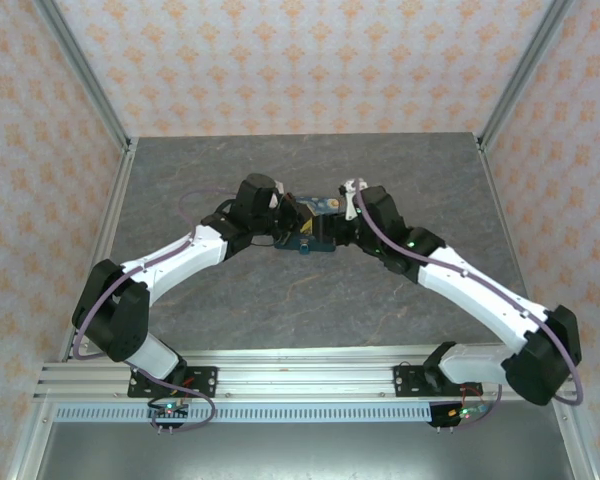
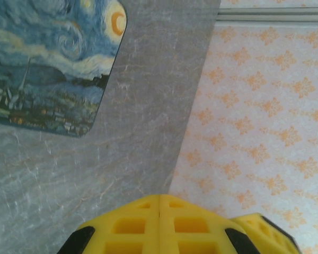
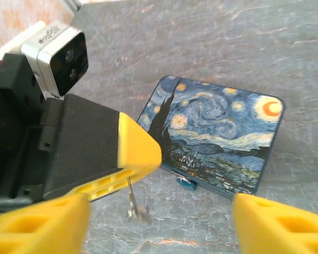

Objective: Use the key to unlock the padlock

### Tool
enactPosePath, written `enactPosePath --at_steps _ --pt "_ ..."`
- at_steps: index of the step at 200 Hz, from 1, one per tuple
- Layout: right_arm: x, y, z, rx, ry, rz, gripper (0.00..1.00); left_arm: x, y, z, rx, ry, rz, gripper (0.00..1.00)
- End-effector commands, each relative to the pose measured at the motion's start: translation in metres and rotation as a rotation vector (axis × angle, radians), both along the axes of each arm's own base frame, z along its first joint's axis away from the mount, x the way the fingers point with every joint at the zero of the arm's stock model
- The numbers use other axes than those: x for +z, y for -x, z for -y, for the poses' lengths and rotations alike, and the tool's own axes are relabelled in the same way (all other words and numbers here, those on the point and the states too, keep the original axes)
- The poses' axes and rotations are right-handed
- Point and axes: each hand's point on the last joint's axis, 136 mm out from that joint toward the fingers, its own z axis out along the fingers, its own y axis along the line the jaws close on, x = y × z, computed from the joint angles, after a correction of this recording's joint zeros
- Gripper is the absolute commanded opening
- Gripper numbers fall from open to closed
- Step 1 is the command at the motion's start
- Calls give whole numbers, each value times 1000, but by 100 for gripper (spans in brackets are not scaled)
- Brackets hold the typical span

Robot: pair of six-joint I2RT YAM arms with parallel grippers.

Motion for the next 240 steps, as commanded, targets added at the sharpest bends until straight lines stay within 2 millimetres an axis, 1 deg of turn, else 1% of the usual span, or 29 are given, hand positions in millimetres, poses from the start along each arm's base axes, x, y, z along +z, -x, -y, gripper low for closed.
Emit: enactPosePath --at_steps 1,18,31,42,56,70,94,98,100,105,127,146,163,176,197,216,240 --pt "23 0 33 -154 -45 12 99 28 -21 -10 1 -59 240 0" --pt "27 -4 48 -220 -113 -13 99 38 -25 -13 -6 -94 327 0" --pt "27 -10 57 -276 -239 -74 99 47 -29 -15 -11 -109 393 0" --pt "27 -15 60 -287 -348 -89 99 55 -31 -14 -16 -107 451 0" --pt "32 -23 59 -275 -494 -102 99 64 -34 -14 -17 -115 511 0" --pt "35 -28 50 -252 -601 -129 100 72 -37 -14 -8 -115 565 0" --pt "38 -41 28 -209 -812 -202 87 78 -45 -17 39 -102 628 0" --pt "39 -44 25 -207 -856 -214 86 79 -47 -19 53 -101 638 0" --pt "43 -44 25 -203 -884 -215 85 80 -48 -19 61 -99 645 0" --pt "36 -50 21 -217 -932 -250 84 81 -50 -21 80 -93 661 0" --pt "35 -63 9 -254 -1147 -326 73 85 -57 -33 182 -76 718 0" --pt "44 -66 -7 -250 -1281 -356 70 89 -62 -42 252 -64 759 0" --pt "47 -65 -23 -258 -1346 -383 67 95 -64 -46 293 -45 798 0" --pt "47 -64 -32 -274 -1393 -395 67 98 -65 -49 331 -28 826 0" --pt "46 -64 -41 -288 -1443 -399 66 102 -64 -50 344 -15 847 0" --pt "45 -65 -40 -312 -1469 -384 65 102 -63 -49 339 -8 856 0" --pt "49 -67 -41 -311 -1496 -369 63 100 -61 -48 336 2 857 0"
